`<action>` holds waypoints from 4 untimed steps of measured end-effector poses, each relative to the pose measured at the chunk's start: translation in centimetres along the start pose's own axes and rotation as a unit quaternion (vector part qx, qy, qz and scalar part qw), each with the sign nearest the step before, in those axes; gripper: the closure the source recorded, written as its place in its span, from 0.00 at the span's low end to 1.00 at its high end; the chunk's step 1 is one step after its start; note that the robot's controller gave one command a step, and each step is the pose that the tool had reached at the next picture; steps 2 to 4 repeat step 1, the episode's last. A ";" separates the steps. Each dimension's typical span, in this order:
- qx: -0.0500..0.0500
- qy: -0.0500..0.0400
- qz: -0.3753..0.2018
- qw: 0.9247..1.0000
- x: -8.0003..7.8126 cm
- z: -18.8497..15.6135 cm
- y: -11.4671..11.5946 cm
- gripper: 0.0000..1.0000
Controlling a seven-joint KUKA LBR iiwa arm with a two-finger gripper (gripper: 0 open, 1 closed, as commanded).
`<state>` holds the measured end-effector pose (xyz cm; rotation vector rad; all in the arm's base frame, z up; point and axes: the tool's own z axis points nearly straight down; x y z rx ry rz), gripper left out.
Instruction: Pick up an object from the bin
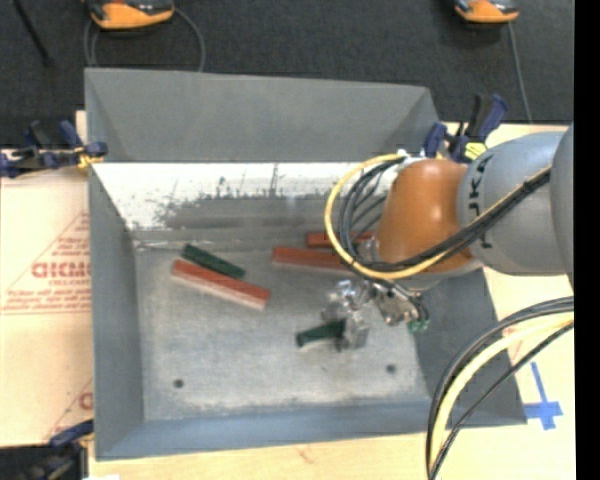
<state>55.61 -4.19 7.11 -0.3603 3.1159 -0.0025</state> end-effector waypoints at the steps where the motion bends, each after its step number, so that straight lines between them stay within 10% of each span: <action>1: 0.002 -0.003 -0.021 1.000 1.5 -14.8 -4.0 1.00; 4: 0.002 -0.003 -0.021 1.000 1.5 -14.8 -4.0 1.00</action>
Offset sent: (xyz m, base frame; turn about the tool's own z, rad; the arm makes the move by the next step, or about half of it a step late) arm -0.0087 -0.0393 0.1421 -0.0479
